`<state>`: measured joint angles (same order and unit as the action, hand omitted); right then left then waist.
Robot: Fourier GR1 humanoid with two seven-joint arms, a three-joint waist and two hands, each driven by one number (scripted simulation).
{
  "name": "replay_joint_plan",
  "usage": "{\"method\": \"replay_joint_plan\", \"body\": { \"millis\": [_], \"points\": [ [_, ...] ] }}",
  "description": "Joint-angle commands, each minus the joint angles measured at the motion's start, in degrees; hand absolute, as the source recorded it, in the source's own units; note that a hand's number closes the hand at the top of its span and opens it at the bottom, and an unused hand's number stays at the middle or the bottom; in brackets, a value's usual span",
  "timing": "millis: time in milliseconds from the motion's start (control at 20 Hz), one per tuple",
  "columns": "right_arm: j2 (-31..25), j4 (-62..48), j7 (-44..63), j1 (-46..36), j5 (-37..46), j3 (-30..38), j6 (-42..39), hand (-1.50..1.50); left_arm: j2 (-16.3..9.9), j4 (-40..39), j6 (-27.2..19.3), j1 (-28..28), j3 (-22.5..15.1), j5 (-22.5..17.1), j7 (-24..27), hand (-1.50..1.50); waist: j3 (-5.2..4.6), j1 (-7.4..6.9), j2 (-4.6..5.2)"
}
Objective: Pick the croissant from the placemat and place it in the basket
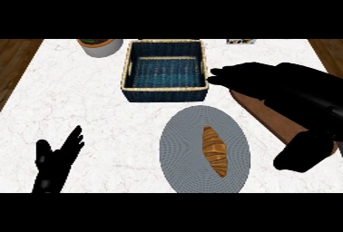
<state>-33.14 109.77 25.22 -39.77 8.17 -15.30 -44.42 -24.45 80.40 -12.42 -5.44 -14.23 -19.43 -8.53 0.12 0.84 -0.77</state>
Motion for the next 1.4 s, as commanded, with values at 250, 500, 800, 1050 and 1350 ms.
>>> {"method": "replay_joint_plan", "body": {
  "millis": [250, 500, 800, 1050, 1350],
  "points": [
    [-9.6, 0.3, 7.5, -2.8, -14.6, 4.5, -15.9, -1.5, 1.9, -2.9, 1.6, -2.0, -0.8, 0.7, -0.3, 0.0, -0.2, -0.42, 0.58],
    [-8.6, 3.2, 6.2, 2.2, -11.9, 5.6, -14.6, -1.5, 2.7, -4.1, 1.5, 1.4, 1.5, 1.1, -2.7, 0.0, -0.13, -0.63, 0.74],
    [-2.2, 5.7, 6.6, 6.7, -7.4, 2.9, -10.3, -1.5, 5.2, -5.8, 1.1, 0.8, 0.2, 4.2, -1.1, 0.0, -0.12, -0.72, 0.82],
    [2.3, 2.7, 4.4, 6.8, -1.6, 1.0, -10.2, -1.5, 3.6, -5.1, 3.8, -0.9, 2.7, 3.6, -1.0, 0.0, -0.13, -1.09, 0.83],
    [6.4, 3.7, -2.3, 15.0, 14.4, -7.1, -3.8, -1.5, 1.9, 0.7, 4.5, -2.1, 4.0, 3.8, -4.4, 0.0, -0.09, -1.15, 0.76]
  ]
}}
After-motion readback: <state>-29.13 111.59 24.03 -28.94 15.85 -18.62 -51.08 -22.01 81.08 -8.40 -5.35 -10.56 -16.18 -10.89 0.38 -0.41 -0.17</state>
